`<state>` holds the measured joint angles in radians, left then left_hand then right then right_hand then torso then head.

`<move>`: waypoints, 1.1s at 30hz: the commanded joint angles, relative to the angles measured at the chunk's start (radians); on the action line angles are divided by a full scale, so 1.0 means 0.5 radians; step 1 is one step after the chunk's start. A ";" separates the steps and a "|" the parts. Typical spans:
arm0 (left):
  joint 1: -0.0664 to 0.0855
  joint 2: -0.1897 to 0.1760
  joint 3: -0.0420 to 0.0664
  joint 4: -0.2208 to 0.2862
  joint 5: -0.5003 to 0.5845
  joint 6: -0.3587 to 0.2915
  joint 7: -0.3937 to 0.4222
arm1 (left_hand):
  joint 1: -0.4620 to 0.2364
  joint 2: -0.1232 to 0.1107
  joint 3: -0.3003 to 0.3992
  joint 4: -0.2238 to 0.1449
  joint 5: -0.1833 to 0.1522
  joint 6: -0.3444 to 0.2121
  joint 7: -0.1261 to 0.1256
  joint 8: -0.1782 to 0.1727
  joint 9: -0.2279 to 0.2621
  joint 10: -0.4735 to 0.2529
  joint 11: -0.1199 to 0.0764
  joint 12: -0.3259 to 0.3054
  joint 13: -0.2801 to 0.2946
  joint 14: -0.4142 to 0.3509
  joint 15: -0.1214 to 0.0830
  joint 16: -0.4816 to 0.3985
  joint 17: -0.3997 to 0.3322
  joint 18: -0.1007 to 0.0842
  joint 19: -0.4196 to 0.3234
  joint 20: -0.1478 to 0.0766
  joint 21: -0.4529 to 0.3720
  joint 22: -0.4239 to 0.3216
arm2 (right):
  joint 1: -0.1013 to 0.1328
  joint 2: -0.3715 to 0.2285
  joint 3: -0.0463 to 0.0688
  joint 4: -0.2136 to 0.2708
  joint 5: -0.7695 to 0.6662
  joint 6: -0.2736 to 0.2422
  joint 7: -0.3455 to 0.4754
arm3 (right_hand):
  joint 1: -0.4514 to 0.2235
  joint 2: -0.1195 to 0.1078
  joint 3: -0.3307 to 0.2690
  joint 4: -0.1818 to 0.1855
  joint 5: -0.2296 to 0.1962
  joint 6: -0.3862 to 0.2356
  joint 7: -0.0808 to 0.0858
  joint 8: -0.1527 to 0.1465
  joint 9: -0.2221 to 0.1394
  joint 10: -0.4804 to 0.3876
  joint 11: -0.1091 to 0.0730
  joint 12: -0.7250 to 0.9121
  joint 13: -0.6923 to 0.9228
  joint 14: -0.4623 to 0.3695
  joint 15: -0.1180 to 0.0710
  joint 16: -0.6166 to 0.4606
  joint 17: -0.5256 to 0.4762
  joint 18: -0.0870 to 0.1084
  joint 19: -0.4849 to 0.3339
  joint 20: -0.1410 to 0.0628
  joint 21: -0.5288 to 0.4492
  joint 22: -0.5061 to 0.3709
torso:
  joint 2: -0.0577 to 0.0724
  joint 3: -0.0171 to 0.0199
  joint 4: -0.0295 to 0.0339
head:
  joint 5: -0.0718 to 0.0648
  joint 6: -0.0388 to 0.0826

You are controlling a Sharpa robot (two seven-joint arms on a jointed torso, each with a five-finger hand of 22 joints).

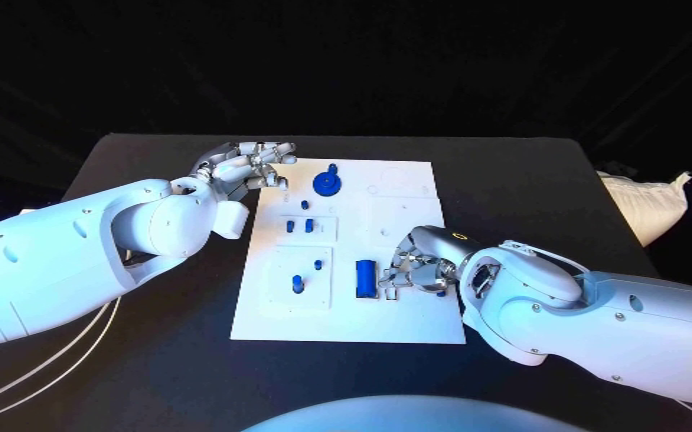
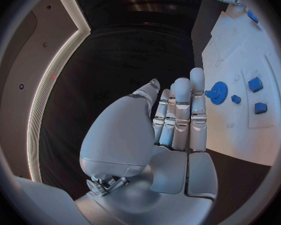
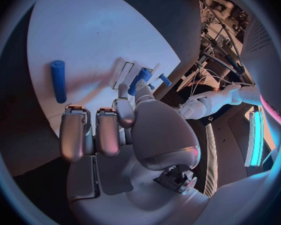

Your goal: Assemble the parts on the task board

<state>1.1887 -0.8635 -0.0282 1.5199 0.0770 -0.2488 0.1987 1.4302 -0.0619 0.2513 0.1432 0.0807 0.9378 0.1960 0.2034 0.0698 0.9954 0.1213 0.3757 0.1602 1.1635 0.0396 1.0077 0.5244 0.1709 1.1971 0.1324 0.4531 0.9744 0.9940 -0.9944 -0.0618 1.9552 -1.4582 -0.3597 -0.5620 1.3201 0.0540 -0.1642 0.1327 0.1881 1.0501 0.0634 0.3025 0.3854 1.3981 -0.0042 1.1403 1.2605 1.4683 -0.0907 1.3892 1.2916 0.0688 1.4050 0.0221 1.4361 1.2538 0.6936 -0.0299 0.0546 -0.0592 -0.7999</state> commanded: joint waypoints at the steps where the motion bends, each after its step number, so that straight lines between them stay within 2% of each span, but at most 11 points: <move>1: 0.000 0.001 0.001 0.002 -0.008 0.033 0.012 | 0.009 0.005 -0.004 -0.007 0.008 -0.018 0.002 0.009 -0.002 -0.015 0.000 0.006 0.002 -0.013 -0.003 -0.009 -0.003 0.020 -0.009 0.010 -0.012 -0.003 | 0.016 -0.076 0.006 0.038 0.081 -0.060 0.081 | 0.013 0.003 -0.010 -0.005 0.036 -0.056 0.026 -0.061 -0.028 0.003 -0.002 -0.046 -0.027 0.107 0.032 -0.013 -0.005 0.000 -0.012 0.017 -0.014 -0.007 | -0.001 -0.0011 -0.001 | -0.004 0.009; 6: 0.000 0.001 0.000 0.003 -0.009 0.029 0.019 | 0.009 0.005 -0.004 -0.007 0.008 -0.018 0.002 0.009 -0.002 -0.015 0.000 0.006 0.002 -0.013 -0.003 -0.009 -0.003 0.020 -0.009 0.010 -0.012 -0.003 | 0.062 -0.215 0.010 0.063 0.088 -0.025 0.081 | 0.037 0.006 -0.008 -0.020 0.054 -0.063 0.043 -0.117 -0.059 -0.015 0.014 -0.091 -0.055 0.107 0.048 -0.018 -0.011 0.002 -0.016 0.036 -0.018 -0.013 | -0.003 -0.0046 -0.002 | -0.025 0.014; 9: -0.001 0.003 0.000 0.005 -0.009 0.032 0.021 | 0.009 0.005 -0.004 -0.007 0.008 -0.017 0.002 0.010 -0.002 -0.014 0.000 0.007 0.002 -0.013 -0.003 -0.009 -0.003 0.020 -0.009 0.010 -0.013 -0.004 | 0.075 -0.293 0.011 0.071 0.047 0.019 0.062 | 0.043 0.003 -0.011 -0.025 0.058 -0.058 0.050 -0.143 -0.075 -0.040 0.020 -0.150 -0.094 0.097 0.054 -0.049 -0.053 0.011 -0.039 0.044 -0.038 -0.053 | 0.000 -0.0023 0.001 | -0.052 0.028; 12: -0.003 0.004 0.000 0.006 -0.009 0.034 0.022 | 0.009 0.005 -0.004 -0.007 0.008 -0.017 0.002 0.010 -0.002 -0.014 0.000 0.007 0.002 -0.013 -0.003 -0.009 -0.003 0.020 -0.009 0.010 -0.013 -0.004 | 0.080 -0.350 0.010 0.074 -0.010 0.053 0.039 | 0.038 -0.002 -0.019 -0.023 0.056 -0.032 0.048 -0.155 -0.083 -0.057 0.021 -0.193 -0.123 0.088 0.056 -0.074 -0.083 0.018 -0.059 0.049 -0.057 -0.086 | 0.001 0.0025 -0.003 | -0.052 0.031; 14: -0.005 0.005 0.000 0.007 -0.010 0.036 0.022 | 0.009 0.005 -0.004 -0.007 0.008 -0.017 0.002 0.010 -0.002 -0.014 0.000 0.007 0.002 -0.013 -0.003 -0.009 -0.003 0.020 -0.009 0.010 -0.013 -0.004 | 0.082 -0.378 0.009 0.074 -0.049 0.080 0.021 | 0.030 -0.007 -0.026 -0.019 0.053 -0.019 0.048 -0.162 -0.088 -0.065 0.021 -0.217 -0.139 0.085 0.057 -0.086 -0.095 0.022 -0.070 0.051 -0.067 -0.105 | -0.001 0.0020 -0.006 | -0.055 0.032; 15: -0.005 0.005 0.000 0.007 -0.011 0.036 0.022 | 0.009 0.005 -0.004 -0.007 0.008 -0.017 0.002 0.010 -0.002 -0.014 0.000 0.007 0.002 -0.013 -0.003 -0.009 -0.003 0.020 -0.009 0.010 -0.013 -0.004 | 0.082 -0.387 0.008 0.074 -0.073 0.098 0.009 | 0.022 -0.010 -0.031 -0.015 0.050 -0.014 0.048 -0.166 -0.090 -0.067 0.021 -0.226 -0.145 0.083 0.057 -0.091 -0.101 0.024 -0.074 0.051 -0.072 -0.112 | -0.002 -0.0006 -0.006 | -0.062 0.035; 22: -0.008 0.005 -0.001 0.007 -0.013 0.052 0.022 | 0.010 0.006 -0.004 -0.007 0.008 -0.016 0.001 0.011 -0.002 -0.013 -0.001 0.009 0.003 -0.014 -0.003 -0.009 -0.004 0.020 -0.010 0.010 -0.013 -0.004 | 0.084 -0.419 0.003 0.063 -0.239 0.263 -0.049 | -0.026 -0.016 -0.059 0.022 0.028 0.044 0.036 -0.175 -0.094 -0.066 0.013 -0.253 -0.162 0.084 0.053 -0.101 -0.106 0.026 -0.079 0.050 -0.083 -0.123 | -0.004 -0.0018 -0.009 | -0.072 0.037; 26: -0.009 0.004 -0.001 0.007 -0.014 0.060 0.020 | 0.010 0.005 -0.005 -0.007 0.008 -0.016 0.001 0.012 -0.002 -0.013 -0.001 0.011 0.003 -0.014 -0.003 -0.009 -0.004 0.021 -0.010 0.010 -0.014 -0.004 | 0.080 -0.408 0.000 0.052 -0.266 0.310 -0.059 | -0.038 -0.021 -0.068 0.032 0.026 0.062 0.031 -0.175 -0.091 -0.064 0.010 -0.260 -0.167 0.085 0.049 -0.100 -0.102 0.026 -0.077 0.048 -0.084 -0.122 | -0.003 -0.0022 -0.002 | -0.081 0.038; 33: -0.010 0.000 -0.001 0.007 -0.014 0.073 0.024 | 0.010 0.005 -0.005 -0.007 0.008 -0.016 0.001 0.012 -0.002 -0.013 -0.001 0.011 0.003 -0.014 -0.003 -0.009 -0.004 0.021 -0.010 0.010 -0.014 -0.004 | 0.058 -0.358 -0.005 0.014 -0.293 0.360 -0.070 | -0.058 -0.025 -0.080 0.050 0.031 0.073 0.028 -0.180 -0.089 -0.058 0.007 -0.257 -0.165 0.088 0.047 -0.098 -0.096 0.025 -0.075 0.045 -0.084 -0.121 | -0.002 -0.0034 -0.008 | -0.074 0.033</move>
<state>1.1836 -0.8639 -0.0294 1.5212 0.0747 -0.2379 0.2004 1.4302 -0.0620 0.2513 0.1433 0.0807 0.9378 0.1960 0.2034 0.0699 0.9954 0.1213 0.3756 0.1602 1.1635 0.0396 1.0076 0.5235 0.1709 1.1971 0.1324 0.4531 0.9735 1.0269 -1.1774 -0.0632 1.9650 -1.5636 -0.2305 -0.5814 1.2984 0.0405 -0.2028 0.1518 0.2067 1.0773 0.0767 0.2163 0.3397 1.3676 0.0048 1.0142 1.1785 1.4682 -0.0697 1.3444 1.2423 0.0688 1.3712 0.0485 1.3978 1.1934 0.6917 -0.0314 0.0518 -0.0976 -0.7820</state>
